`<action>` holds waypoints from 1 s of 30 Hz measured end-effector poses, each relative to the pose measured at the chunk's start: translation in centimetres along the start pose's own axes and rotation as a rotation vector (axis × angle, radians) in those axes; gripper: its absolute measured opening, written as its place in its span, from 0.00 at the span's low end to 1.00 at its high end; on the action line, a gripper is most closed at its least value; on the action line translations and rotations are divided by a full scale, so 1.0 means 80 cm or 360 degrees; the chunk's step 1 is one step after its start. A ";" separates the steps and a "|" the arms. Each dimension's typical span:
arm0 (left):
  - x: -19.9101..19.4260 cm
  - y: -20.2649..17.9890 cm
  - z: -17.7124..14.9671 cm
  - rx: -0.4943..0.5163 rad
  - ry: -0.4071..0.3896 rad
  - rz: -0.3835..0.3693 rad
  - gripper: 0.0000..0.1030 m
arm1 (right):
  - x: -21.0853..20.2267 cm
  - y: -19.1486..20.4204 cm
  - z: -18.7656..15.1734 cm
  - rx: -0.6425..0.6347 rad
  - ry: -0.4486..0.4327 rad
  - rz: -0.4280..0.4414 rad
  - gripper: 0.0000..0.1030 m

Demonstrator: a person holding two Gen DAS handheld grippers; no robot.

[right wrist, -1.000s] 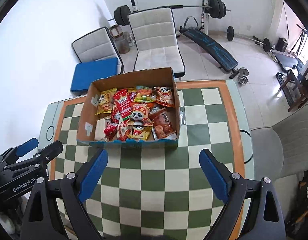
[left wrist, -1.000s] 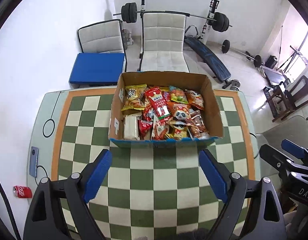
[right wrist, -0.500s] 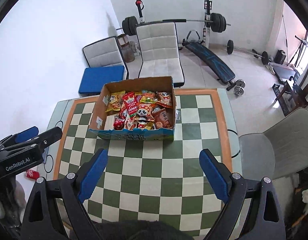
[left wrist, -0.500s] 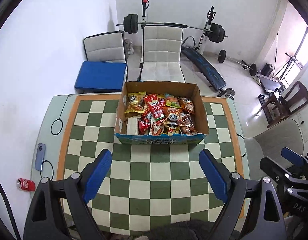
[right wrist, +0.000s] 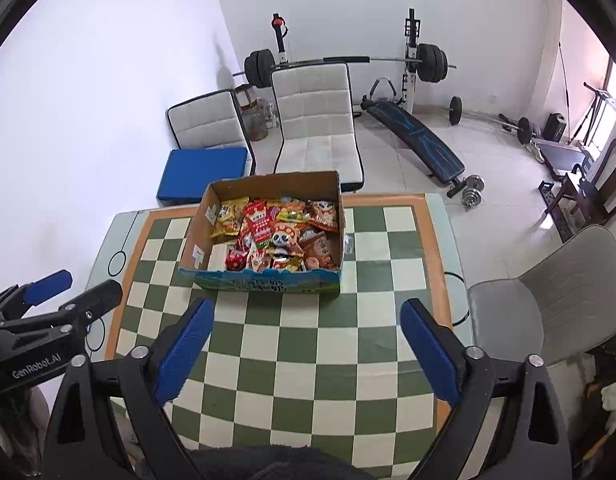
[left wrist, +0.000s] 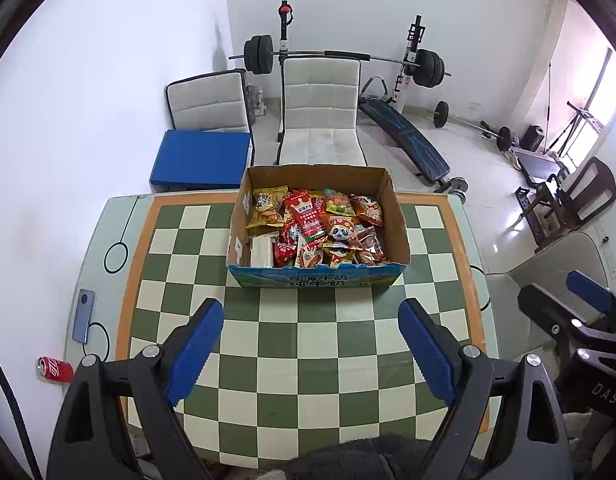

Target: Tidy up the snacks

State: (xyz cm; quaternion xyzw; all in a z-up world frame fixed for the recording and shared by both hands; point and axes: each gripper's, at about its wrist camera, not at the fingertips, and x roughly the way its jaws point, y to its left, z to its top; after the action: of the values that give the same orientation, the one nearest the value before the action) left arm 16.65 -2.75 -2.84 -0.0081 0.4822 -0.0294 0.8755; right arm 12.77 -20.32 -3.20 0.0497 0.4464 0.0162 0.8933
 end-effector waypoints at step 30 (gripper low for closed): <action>0.031 0.024 0.019 -0.0087 -0.0066 0.0057 0.97 | 0.051 0.006 0.025 -0.0005 -0.0079 -0.0102 0.97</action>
State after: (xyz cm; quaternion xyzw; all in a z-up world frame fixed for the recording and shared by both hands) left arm 19.35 -1.00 -4.17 -0.0240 0.4646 -0.0004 0.8852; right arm 16.87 -19.71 -5.19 0.0342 0.4255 -0.0130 0.9042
